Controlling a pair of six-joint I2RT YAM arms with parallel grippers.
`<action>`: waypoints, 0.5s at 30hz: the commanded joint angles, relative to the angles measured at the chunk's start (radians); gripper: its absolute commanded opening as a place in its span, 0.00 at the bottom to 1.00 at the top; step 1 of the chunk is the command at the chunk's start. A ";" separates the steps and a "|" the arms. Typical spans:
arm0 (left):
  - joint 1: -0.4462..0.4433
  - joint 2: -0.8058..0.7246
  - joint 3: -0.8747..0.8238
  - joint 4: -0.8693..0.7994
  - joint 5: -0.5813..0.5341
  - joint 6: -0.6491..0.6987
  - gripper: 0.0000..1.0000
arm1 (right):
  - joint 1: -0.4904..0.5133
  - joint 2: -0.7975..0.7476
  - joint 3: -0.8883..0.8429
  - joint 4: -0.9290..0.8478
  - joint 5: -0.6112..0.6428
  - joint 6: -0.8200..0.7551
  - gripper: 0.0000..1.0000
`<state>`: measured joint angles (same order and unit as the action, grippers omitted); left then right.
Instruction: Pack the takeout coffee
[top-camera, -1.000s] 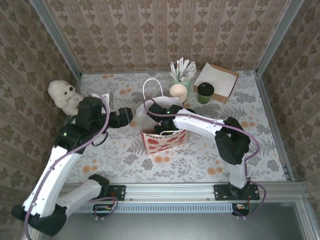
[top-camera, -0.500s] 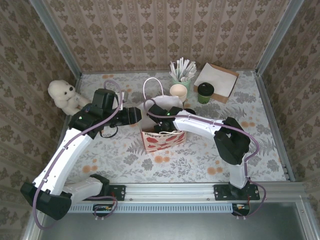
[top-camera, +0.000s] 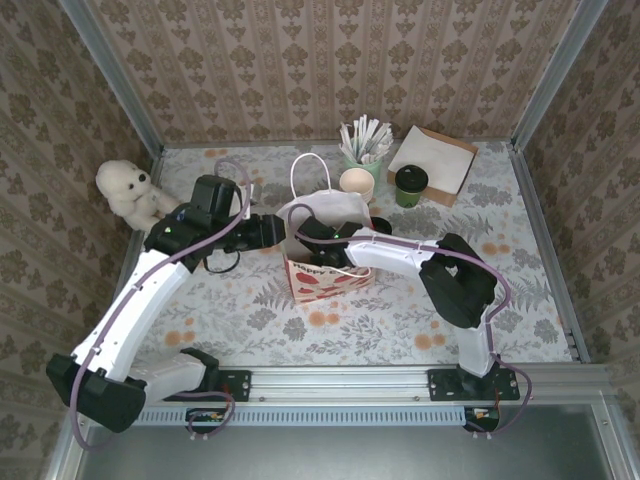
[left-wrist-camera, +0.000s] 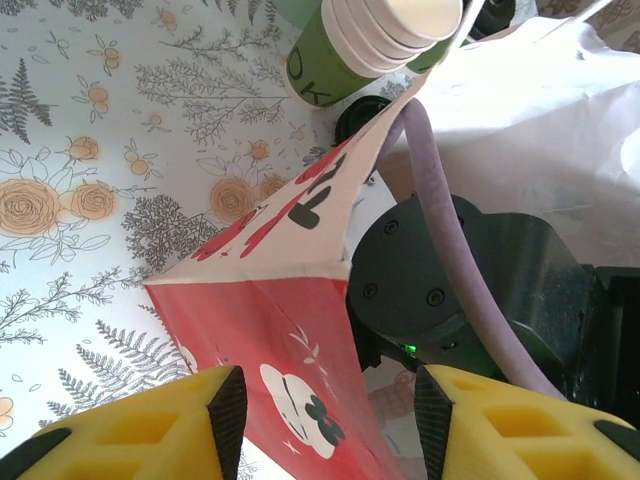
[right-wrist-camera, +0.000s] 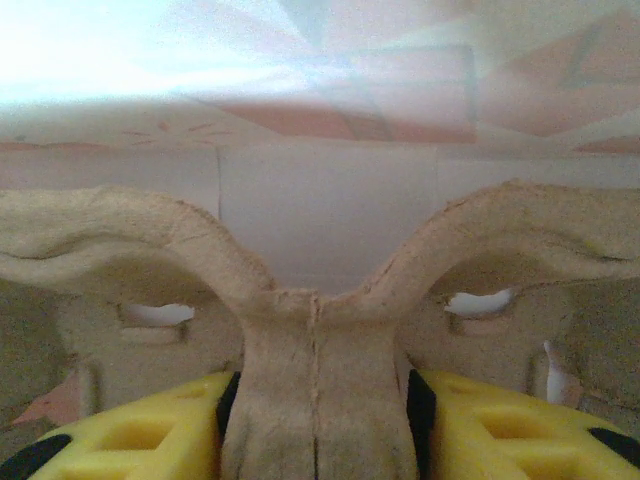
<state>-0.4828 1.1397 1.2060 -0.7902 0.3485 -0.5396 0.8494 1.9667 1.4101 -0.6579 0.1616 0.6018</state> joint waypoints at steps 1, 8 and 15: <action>0.007 0.016 0.006 0.024 0.029 0.006 0.48 | 0.006 0.038 -0.045 0.034 0.058 -0.013 0.52; 0.006 0.029 0.012 0.023 0.027 0.015 0.39 | 0.005 0.048 -0.038 0.025 0.062 0.000 0.58; 0.006 0.034 0.025 -0.002 -0.007 0.043 0.28 | 0.006 -0.050 -0.001 0.026 -0.004 -0.046 0.74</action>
<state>-0.4828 1.1679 1.2060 -0.7727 0.3618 -0.5262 0.8528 1.9865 1.3792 -0.6247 0.1795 0.5850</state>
